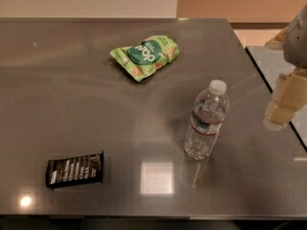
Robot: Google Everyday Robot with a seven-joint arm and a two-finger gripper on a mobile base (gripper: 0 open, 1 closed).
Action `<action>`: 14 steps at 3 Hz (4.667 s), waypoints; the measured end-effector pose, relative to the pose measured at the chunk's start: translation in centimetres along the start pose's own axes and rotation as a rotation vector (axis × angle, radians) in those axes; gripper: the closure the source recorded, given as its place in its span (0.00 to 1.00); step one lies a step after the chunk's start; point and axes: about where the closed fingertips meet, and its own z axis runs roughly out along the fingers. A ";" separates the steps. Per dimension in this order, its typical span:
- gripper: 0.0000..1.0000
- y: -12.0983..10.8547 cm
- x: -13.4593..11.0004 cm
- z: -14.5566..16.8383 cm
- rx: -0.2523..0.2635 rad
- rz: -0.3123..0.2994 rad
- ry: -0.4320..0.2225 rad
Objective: Move water bottle near green rice chip bag
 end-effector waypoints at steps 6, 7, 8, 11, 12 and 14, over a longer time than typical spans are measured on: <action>0.00 3.9 -6.5 3.0 -0.149 -0.076 -0.413; 0.00 4.5 -7.1 3.7 -0.171 -0.068 -0.469; 0.00 5.1 -7.5 4.2 -0.191 -0.063 -0.501; 0.41 5.9 -8.6 4.7 -0.240 -0.043 -0.561; 0.64 5.7 -9.1 4.2 -0.246 -0.042 -0.581; 1.00 -0.5 -10.7 2.9 -0.144 0.001 -0.576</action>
Offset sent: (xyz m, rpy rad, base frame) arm -0.0166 0.0315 -0.0114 0.1107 0.0628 0.1068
